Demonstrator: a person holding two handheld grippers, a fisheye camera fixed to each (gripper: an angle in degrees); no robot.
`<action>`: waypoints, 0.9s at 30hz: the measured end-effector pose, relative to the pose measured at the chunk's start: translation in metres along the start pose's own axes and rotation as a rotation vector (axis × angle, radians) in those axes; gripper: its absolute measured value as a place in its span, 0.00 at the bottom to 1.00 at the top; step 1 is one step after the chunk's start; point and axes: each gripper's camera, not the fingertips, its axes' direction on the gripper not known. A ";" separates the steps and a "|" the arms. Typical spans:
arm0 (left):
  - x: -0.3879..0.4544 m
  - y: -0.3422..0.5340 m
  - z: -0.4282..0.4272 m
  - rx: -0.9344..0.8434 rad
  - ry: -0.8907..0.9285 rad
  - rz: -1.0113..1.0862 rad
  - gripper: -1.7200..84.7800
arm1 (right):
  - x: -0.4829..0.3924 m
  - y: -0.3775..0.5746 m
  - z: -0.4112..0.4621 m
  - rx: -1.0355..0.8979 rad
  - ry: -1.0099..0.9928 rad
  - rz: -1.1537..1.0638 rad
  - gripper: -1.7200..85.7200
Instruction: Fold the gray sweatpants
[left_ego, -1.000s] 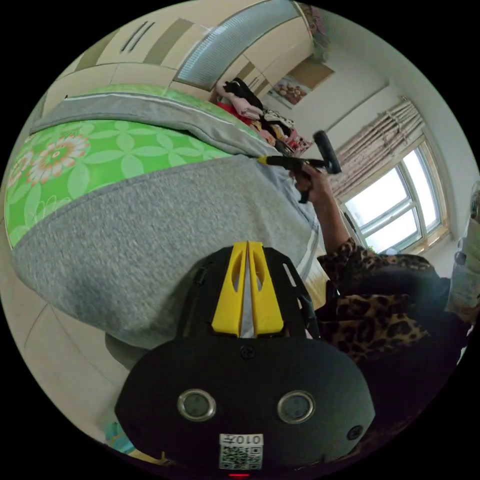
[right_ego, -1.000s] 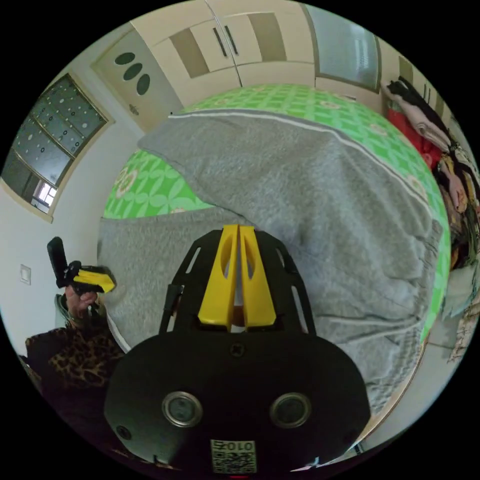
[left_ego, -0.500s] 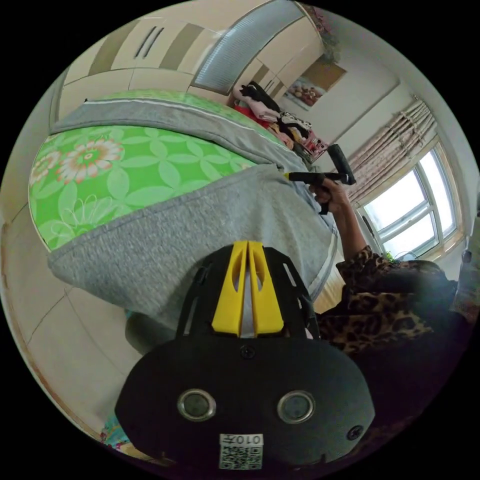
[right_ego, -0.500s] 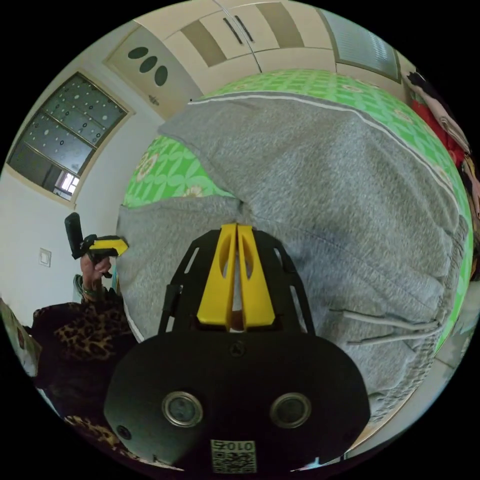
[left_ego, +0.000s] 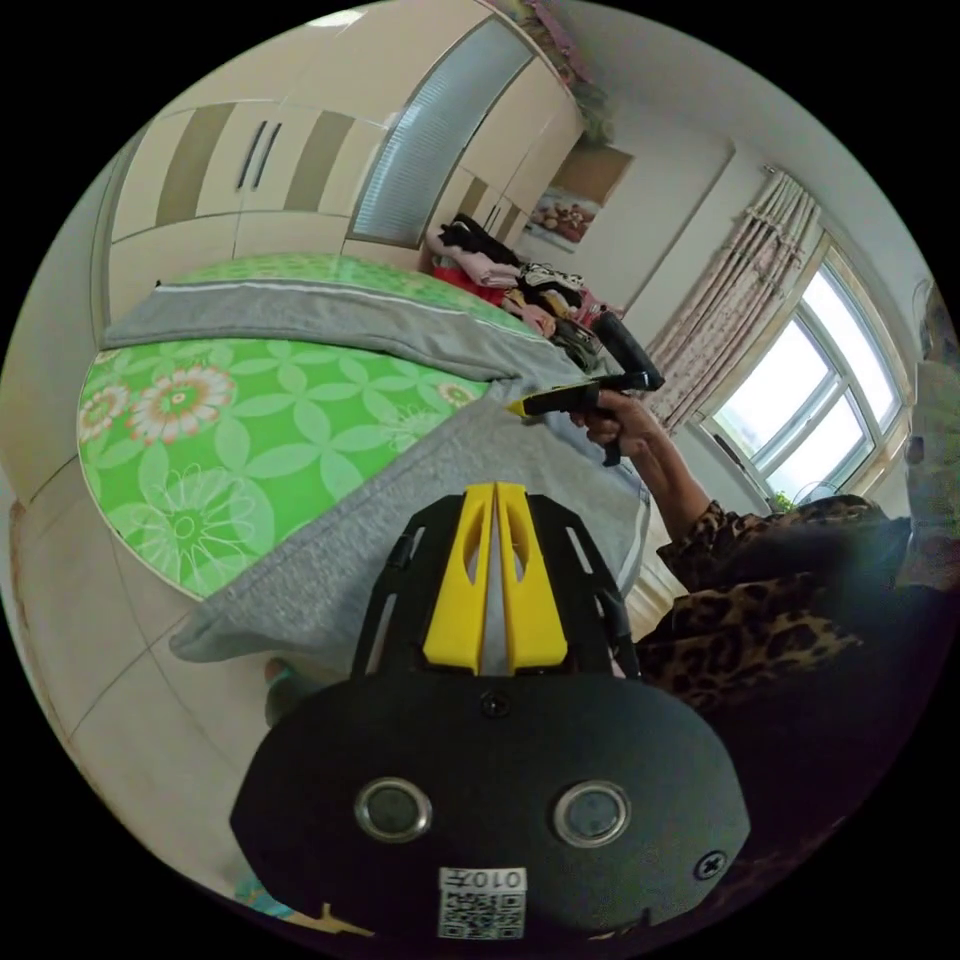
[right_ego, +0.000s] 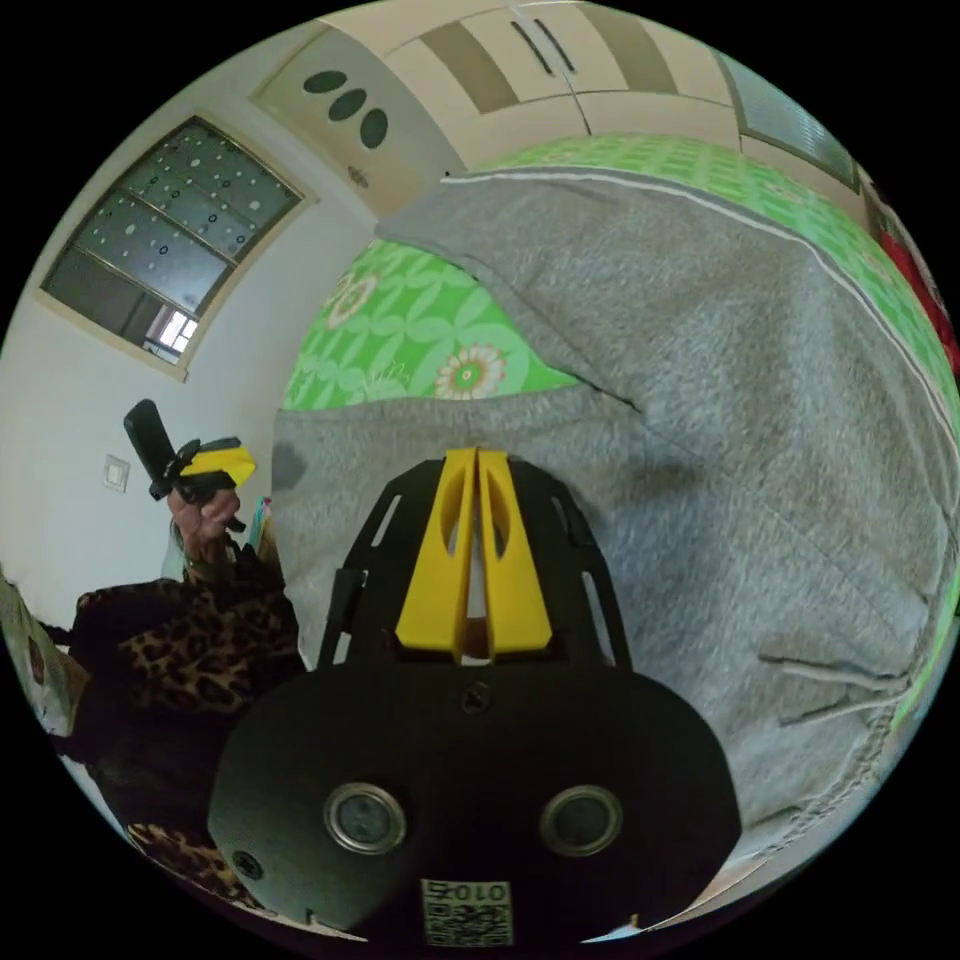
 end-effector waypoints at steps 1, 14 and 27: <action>0.000 -0.003 -0.005 0.005 -0.024 0.018 0.02 | 0.010 0.007 -0.024 0.078 -0.012 0.036 0.04; -0.111 0.196 -0.102 0.615 0.266 -0.564 0.02 | 0.082 0.292 -0.216 0.772 -0.455 0.185 0.05; -0.130 0.391 -0.001 0.647 0.435 -1.034 0.02 | -0.023 0.377 -0.285 0.834 -0.085 0.313 0.05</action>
